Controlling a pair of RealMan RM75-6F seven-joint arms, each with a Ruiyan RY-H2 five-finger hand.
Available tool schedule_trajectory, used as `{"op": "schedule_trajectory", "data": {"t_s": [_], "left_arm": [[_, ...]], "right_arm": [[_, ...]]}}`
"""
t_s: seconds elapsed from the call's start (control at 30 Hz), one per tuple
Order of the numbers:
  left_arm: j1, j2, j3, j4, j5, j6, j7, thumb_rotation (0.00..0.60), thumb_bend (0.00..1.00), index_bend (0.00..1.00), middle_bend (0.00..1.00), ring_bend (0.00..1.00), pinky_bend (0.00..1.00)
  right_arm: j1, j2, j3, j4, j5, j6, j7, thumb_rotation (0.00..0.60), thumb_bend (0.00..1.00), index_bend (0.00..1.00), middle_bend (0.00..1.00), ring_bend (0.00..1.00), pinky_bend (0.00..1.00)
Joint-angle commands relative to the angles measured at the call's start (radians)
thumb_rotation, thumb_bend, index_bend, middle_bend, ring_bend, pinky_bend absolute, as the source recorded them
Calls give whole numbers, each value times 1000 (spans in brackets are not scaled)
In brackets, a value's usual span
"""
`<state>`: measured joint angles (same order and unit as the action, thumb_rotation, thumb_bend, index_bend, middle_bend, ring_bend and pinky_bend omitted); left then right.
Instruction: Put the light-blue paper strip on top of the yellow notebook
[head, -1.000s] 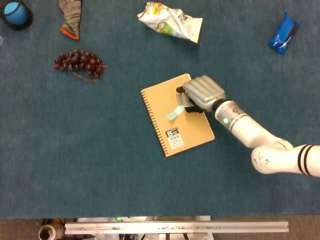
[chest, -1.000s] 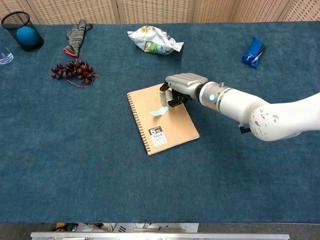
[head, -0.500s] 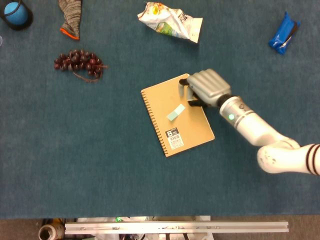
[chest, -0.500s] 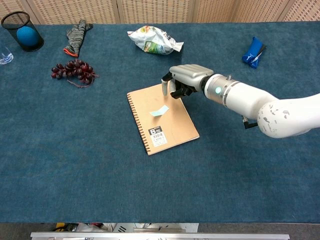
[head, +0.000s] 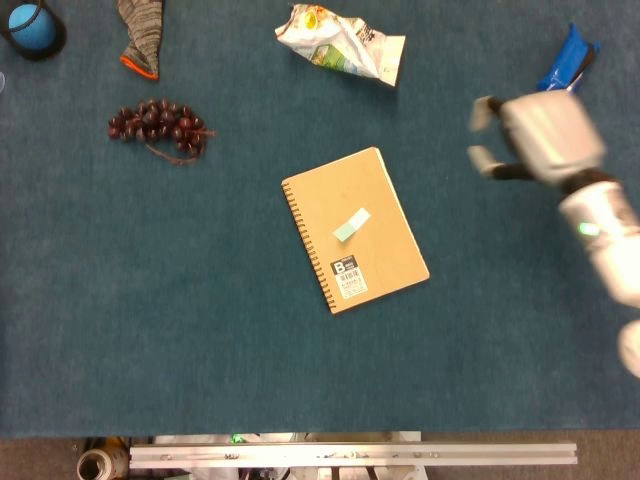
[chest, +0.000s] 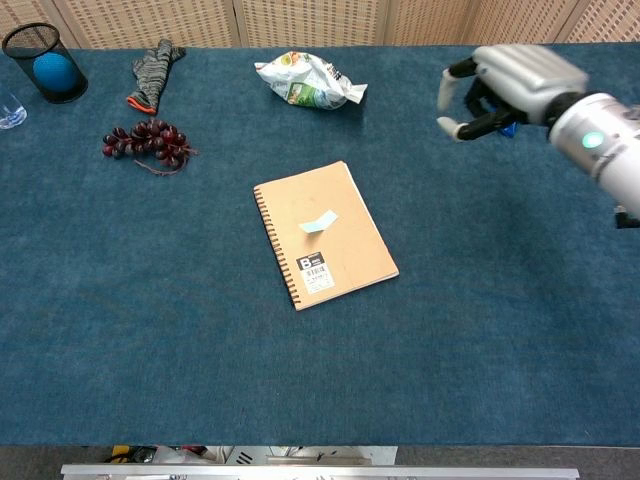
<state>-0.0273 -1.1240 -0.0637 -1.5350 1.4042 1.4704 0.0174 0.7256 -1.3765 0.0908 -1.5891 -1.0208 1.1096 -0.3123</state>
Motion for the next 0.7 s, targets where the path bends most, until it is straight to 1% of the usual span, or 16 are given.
{"op": "schedule_trajectory", "data": {"t_s": [0.03,0.1,0.2,0.3,0.4,0.53,0.7], "left_arm": [[-5,1,-2,-6,1,-3,3,600,149,190,215,224,166],[-7,1,-2,-11,1,-5,8,600,149,190,215,224,166],[-10,1,-3,-18,3,-4,16,600,148,190,215,224,166],[-12,0,-4,-25,3,-2,22,600,149,190,215,224,166],[-12,0,-3,-32,5,2,28,600,149,190,215,224,166],[-11,-2,-2,-42,10,11,36,600,149,190,215,224,166],[-14,-3,1,-53,17,11,48,600,149,190,215,224,166]], "right_arm": [[-129,118,-49,-85,-68,156,-27,432,259,450,728,763,995],[-171,150,-64,-99,-83,197,-22,442,258,430,666,683,951],[-237,193,-90,-111,-113,260,-13,481,260,405,607,614,905],[-301,224,-114,-111,-135,315,-5,531,267,399,588,596,902],[-361,239,-127,-98,-152,374,-6,556,271,393,571,583,899],[-431,248,-131,-85,-161,424,25,559,271,393,570,580,897],[-478,245,-125,-61,-178,444,45,557,270,393,570,580,897]]}}
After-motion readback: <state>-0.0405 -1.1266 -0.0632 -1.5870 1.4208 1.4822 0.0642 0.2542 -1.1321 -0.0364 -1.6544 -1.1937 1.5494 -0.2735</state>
